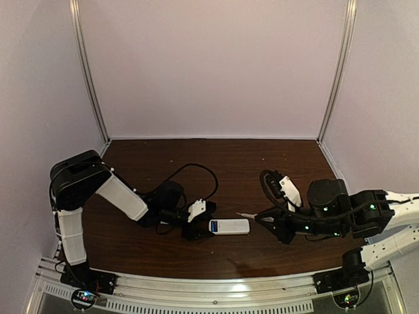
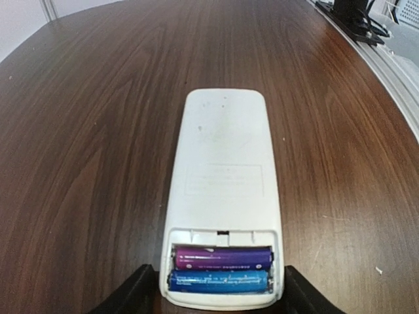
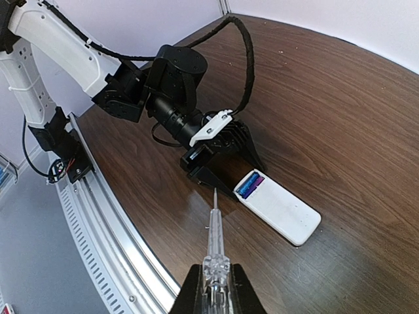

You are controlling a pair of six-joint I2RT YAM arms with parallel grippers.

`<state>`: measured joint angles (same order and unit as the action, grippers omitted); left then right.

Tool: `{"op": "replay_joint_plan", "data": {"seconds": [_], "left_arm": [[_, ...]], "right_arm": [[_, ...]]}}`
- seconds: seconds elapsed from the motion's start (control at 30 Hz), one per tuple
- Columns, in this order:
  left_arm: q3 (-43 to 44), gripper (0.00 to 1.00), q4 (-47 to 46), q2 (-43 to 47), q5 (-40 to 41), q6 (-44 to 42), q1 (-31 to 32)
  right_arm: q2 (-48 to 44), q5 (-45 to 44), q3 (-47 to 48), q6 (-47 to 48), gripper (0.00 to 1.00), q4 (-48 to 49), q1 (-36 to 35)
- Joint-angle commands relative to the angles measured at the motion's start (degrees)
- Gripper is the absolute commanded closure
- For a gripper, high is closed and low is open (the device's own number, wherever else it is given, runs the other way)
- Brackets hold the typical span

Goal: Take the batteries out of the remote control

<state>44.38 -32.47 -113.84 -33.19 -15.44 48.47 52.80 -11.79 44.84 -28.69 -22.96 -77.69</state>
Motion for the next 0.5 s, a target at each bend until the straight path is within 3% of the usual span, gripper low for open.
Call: {"op": "replay_joint_plan", "data": {"seconds": [0.0,0.07,0.27,0.47], "left_arm": [[0.9,0.43,0.5,-1.2,-1.1,-1.4,-0.3],[0.9,0.51,0.5,-0.9,-1.1,-1.7,-0.3],[-2.2,0.63,-2.0,3.1,-0.3,-2.3,0.1],[-5.3,0.74,-2.9,7.4,7.8,-3.9,3.0]], "right_arm": [[0.5,-0.1,0.3,0.4,1.0,-0.6,0.2],[0.8,-0.4,0.8,0.6,1.0,-1.2,0.2],[2.1,-1.4,3.8,2.2,1.0,-3.9,0.3],[4.8,-2.3,7.4,5.2,1.0,-6.1,0.4]]}}
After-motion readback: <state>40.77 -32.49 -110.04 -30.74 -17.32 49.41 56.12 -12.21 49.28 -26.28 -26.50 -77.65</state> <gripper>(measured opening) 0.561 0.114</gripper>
